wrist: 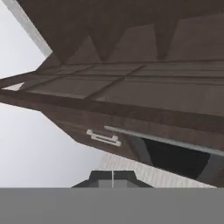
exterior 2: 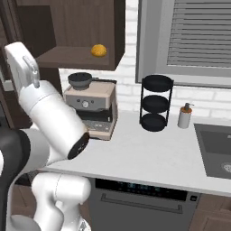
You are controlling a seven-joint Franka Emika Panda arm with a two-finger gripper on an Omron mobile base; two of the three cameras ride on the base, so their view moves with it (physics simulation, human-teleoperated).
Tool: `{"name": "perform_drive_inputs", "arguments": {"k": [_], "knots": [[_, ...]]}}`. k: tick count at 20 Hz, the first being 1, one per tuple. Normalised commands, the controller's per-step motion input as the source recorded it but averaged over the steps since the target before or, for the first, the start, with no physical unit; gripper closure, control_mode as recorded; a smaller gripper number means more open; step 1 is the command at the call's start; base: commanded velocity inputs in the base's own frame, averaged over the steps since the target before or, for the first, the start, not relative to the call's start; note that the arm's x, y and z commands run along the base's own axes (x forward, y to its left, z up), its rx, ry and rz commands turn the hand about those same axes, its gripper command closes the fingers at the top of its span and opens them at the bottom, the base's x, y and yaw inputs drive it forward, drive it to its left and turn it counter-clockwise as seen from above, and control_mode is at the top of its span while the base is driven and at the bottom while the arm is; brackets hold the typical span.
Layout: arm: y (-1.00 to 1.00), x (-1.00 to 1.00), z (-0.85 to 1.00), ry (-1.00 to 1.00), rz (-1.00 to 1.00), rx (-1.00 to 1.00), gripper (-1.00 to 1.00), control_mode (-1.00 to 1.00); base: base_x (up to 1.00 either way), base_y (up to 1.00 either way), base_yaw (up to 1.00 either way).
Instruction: Open the cabinet, pick up the bread from the cabinet and place it in the basket. Then move the basket to the dining counter.
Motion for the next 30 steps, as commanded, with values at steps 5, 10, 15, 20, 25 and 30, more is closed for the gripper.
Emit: {"name": "perform_drive_inputs", "arguments": {"k": [5, 10, 15, 20, 25, 30], "knots": [[0.23, 0.50, -0.25, 0.00, 0.23, -0.01, 1.00, -1.00, 0.00, 0.00, 0.00], [0.06, 0.60, -0.02, 0.00, 0.19, 0.00, 1.00, -1.00, 0.00, 0.00, 0.00], [0.00, 0.70, 0.00, 0.00, 0.19, 0.00, 1.00, -1.00, 0.00, 0.00, 0.00], [0.18, 0.55, -0.04, -0.05, 0.21, 0.00, 1.00, -1.00, 0.00, 0.00, 0.00], [0.87, 0.22, -0.05, -0.10, 0.30, -0.04, 1.00, -1.00, 0.00, 0.00, 0.00], [1.00, -0.08, 0.00, -0.08, 0.16, -0.16, 1.00, -1.00, 0.00, 0.00, 0.00]]}}
